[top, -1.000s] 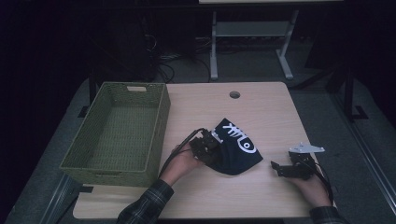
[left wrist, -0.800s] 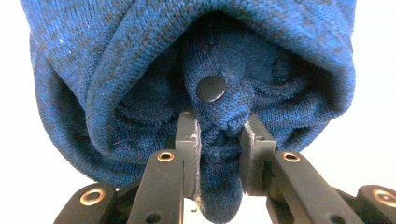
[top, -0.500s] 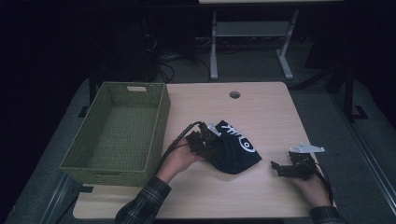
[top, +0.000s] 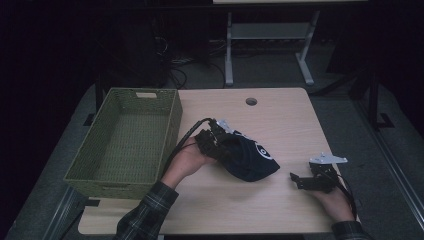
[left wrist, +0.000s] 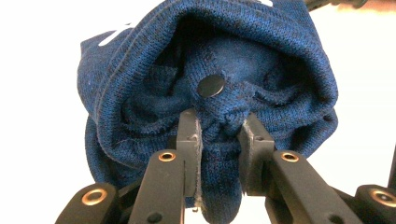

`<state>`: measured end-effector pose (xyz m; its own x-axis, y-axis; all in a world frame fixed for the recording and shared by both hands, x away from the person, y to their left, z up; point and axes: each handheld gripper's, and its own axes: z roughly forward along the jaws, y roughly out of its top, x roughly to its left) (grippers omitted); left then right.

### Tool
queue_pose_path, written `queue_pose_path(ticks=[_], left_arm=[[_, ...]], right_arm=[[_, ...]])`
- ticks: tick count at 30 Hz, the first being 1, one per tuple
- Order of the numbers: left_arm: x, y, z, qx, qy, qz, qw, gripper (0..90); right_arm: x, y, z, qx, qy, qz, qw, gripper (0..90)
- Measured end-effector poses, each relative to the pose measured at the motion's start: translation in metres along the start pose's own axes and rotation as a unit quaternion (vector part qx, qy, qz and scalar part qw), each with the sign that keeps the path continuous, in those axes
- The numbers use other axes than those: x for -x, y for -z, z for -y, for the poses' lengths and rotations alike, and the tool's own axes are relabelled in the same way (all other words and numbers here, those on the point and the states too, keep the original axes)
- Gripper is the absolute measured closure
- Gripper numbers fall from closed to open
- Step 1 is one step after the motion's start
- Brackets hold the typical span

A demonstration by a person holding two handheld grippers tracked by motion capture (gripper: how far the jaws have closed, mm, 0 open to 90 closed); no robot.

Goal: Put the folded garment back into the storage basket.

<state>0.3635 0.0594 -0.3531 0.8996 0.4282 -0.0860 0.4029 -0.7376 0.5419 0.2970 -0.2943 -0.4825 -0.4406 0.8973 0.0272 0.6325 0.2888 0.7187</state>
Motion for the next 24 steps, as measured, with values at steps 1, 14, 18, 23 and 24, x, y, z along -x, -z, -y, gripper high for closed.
queue_pose_path(ticks=[1, 14, 18, 23, 24], left_arm=[[0.000, 0.004, -0.001, 0.003, 0.001, -0.001, 1.0000, 73.0], [-0.014, 0.053, -0.011, 0.017, 0.003, -0.010, 0.9998, 72.9], [-0.018, 0.068, -0.012, 0.020, 0.005, -0.017, 0.9996, 72.9], [-0.022, 0.086, -0.012, 0.025, 0.008, -0.031, 0.9992, 72.9], [-0.023, 0.089, -0.012, 0.026, 0.009, -0.033, 0.9991, 72.9]], right_arm=[[0.000, 0.000, 0.000, 0.000, 0.000, 0.000, 1.0000, 11.7], [0.000, 0.000, 0.000, -0.002, -0.001, -0.002, 1.0000, 11.4], [0.000, 0.000, 0.000, -0.002, -0.001, -0.002, 1.0000, 11.4], [0.000, 0.000, 0.000, -0.002, -0.001, -0.002, 1.0000, 11.4], [0.000, 0.000, 0.000, -0.002, -0.001, -0.002, 1.0000, 11.4]])
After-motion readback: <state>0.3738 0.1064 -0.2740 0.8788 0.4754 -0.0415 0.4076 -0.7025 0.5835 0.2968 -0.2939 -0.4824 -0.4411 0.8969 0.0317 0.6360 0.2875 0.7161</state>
